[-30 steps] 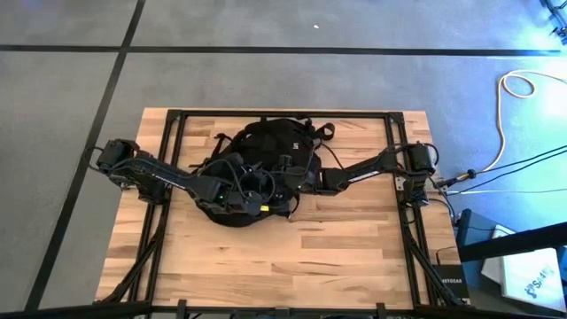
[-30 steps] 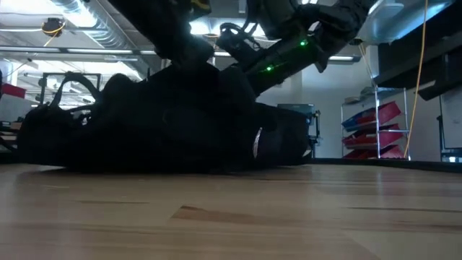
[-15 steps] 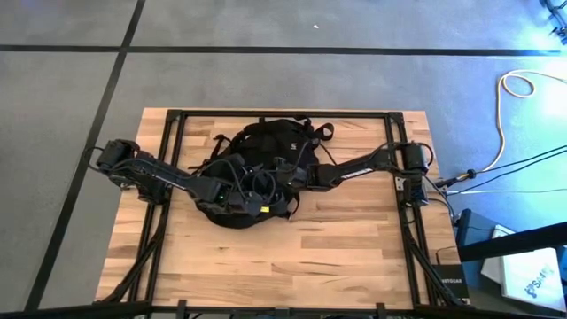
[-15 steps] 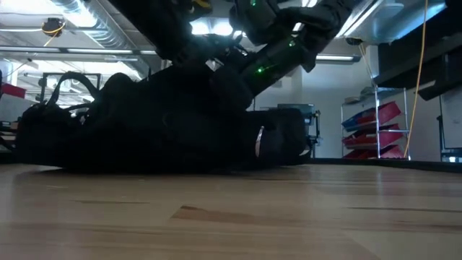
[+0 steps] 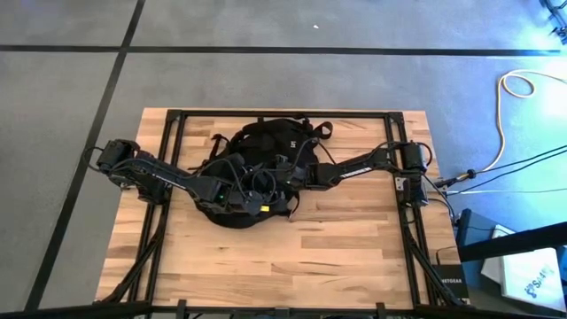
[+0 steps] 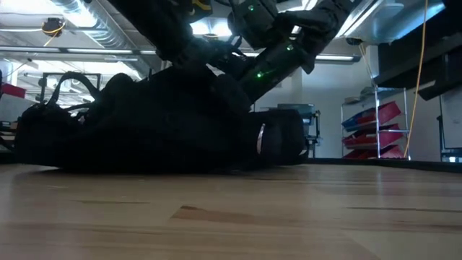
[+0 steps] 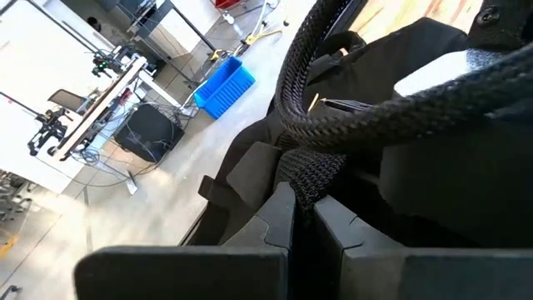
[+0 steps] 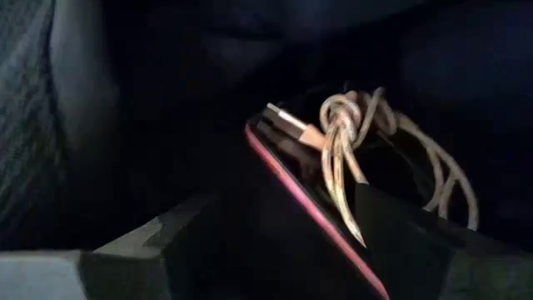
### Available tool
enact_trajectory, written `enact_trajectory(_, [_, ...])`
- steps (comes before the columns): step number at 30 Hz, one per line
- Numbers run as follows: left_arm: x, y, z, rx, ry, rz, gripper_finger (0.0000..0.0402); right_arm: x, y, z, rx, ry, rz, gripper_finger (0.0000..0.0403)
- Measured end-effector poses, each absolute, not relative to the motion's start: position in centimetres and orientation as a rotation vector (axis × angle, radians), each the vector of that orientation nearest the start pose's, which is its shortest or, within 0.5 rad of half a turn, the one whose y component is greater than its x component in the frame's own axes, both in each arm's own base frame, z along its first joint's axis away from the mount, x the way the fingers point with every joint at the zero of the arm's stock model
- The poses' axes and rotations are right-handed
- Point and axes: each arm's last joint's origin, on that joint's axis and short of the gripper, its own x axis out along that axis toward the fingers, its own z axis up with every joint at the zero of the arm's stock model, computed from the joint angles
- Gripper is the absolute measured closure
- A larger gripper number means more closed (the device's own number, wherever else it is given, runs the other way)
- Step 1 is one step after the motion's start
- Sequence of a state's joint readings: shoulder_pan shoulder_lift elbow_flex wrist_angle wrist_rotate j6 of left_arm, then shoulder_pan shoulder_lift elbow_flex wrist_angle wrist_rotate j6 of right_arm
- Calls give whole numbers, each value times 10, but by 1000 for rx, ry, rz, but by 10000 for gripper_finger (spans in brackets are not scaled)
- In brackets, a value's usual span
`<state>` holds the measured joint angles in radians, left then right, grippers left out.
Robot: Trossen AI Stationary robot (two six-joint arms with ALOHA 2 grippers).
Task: Unpack backpack
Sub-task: Remove the pink charger cable from the black backpack
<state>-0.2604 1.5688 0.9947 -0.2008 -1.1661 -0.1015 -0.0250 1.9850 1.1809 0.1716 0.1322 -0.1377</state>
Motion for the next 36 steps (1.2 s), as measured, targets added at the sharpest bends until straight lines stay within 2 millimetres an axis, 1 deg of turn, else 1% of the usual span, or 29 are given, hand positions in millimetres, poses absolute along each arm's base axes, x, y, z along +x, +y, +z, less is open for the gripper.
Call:
enact_trajectory(5, [311, -55, 230, 440, 561, 888, 401, 418, -15, 154, -163, 625, -111, 149])
enact_trajectory(12, [311, -55, 229, 446, 568, 877, 401, 412, -15, 148, -170, 723, -109, 149])
enact_trajectory(17, [311, -55, 229, 456, 574, 874, 401, 411, -15, 147, -166, 745, -96, 149])
enact_trajectory(25, [310, -53, 228, 468, 594, 878, 401, 410, -13, 146, -142, 745, -33, 149])
enact_trajectory(28, [309, -51, 227, 456, 601, 878, 401, 410, -14, 146, -152, 748, -58, 149])
enact_trajectory(33, [309, -51, 226, 450, 606, 868, 401, 410, -16, 145, -220, 759, -119, 149])
enact_trajectory(36, [309, -51, 226, 452, 609, 867, 401, 410, -16, 145, -237, 763, -127, 162])
